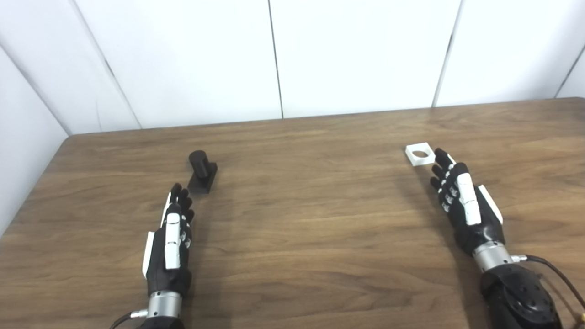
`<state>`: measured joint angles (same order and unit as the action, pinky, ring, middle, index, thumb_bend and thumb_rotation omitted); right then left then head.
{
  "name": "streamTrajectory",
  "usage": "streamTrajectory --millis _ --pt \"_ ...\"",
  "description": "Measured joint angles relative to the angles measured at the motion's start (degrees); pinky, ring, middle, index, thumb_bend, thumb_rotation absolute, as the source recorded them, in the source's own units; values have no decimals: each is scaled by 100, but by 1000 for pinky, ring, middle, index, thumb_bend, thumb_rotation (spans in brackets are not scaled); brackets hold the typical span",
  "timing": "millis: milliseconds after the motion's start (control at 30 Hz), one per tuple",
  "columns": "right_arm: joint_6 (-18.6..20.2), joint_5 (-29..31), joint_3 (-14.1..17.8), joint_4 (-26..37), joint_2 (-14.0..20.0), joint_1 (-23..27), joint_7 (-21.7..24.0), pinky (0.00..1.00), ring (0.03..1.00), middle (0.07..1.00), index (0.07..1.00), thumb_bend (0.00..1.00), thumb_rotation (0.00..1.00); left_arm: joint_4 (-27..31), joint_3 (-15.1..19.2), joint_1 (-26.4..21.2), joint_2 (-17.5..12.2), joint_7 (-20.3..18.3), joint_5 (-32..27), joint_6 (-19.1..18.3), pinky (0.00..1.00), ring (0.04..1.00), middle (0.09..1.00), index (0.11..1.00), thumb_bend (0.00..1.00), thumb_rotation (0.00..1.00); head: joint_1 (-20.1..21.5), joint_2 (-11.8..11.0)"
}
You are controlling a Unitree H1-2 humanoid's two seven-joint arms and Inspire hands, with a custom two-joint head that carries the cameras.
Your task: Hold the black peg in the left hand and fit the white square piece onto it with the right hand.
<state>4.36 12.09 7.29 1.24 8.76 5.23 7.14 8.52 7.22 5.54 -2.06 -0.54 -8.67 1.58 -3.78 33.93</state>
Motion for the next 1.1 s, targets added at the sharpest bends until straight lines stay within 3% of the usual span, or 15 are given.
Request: streamTrajectory --millis 333,567,600,767,867,900,933,1100 --pt "-111 -4 -8 -30 6 12 1 982 1000 1000 955 544 865 -46 27 -36 -4 4 14 3 1000 1000 1000 1000 460 860 9 -9" --pt "-113 -2 -12 -50 16 28 0 969 998 997 949 533 864 -55 28 -48 -3 68 208 2 1000 1000 1000 1000 487 835 -44 -9" --pt "-113 -3 -12 -57 19 33 0 965 997 997 948 536 864 -55 25 -48 -3 92 294 -4 1000 1000 992 977 531 829 -44 -9" --pt "-111 -10 -12 -74 23 45 -1 958 994 994 945 528 864 -23 -81 -63 1 714 1780 -286 966 974 967 939 554 811 -61 -18" --pt "-113 -11 -10 -92 26 59 -1 963 996 996 947 515 869 91 -193 -66 6 1030 2755 -603 983 996 978 915 594 687 -105 -18" --pt "-113 -11 -10 -95 26 62 -1 968 998 998 949 511 875 154 -209 -66 13 1135 3006 -700 992 998 955 893 610 565 -123 -9" --pt "-113 -11 -10 -95 28 62 -1 972 999 999 950 507 880 194 -217 -73 20 1275 3240 -718 995 998 946 884 618 509 -123 -9" --pt "-113 -28 -19 -108 36 68 -1 986 1000 1000 954 499 897 209 -253 -232 53 1852 4133 -735 981 1000 934 859 665 372 -175 -18"
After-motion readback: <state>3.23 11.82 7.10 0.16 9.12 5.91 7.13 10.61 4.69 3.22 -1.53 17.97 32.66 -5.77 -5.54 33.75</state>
